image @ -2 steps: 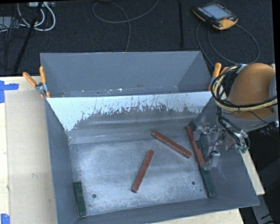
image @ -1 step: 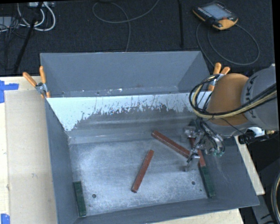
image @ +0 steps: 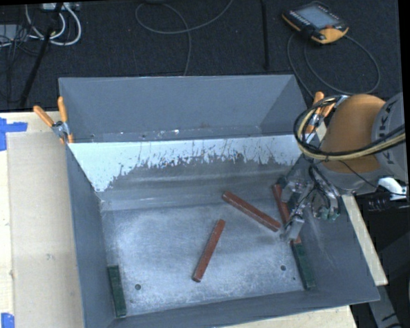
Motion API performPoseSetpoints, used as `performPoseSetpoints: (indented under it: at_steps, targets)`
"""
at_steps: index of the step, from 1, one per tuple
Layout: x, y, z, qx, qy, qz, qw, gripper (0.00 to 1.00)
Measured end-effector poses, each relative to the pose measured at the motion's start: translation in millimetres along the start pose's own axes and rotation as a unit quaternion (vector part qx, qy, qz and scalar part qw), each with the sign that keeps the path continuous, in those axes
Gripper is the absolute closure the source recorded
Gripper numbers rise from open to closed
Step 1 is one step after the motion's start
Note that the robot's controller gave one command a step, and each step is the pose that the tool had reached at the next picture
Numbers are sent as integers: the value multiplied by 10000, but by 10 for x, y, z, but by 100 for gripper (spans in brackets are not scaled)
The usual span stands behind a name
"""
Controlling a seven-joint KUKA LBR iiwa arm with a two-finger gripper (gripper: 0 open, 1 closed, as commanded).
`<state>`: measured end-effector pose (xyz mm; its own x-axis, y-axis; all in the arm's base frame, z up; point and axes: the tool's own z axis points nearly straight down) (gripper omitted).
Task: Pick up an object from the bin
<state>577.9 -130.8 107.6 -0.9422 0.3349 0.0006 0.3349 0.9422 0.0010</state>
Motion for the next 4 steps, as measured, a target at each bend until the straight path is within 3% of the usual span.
performPoseSetpoints:
  at_steps: [1,2,4]
  targets:
    - [6,110,192,7,-11,-446,9990,0]
    - [39,94,344,-23,11,2109,9775,100]
    - [47,93,320,-13,11,2099,9777,100]
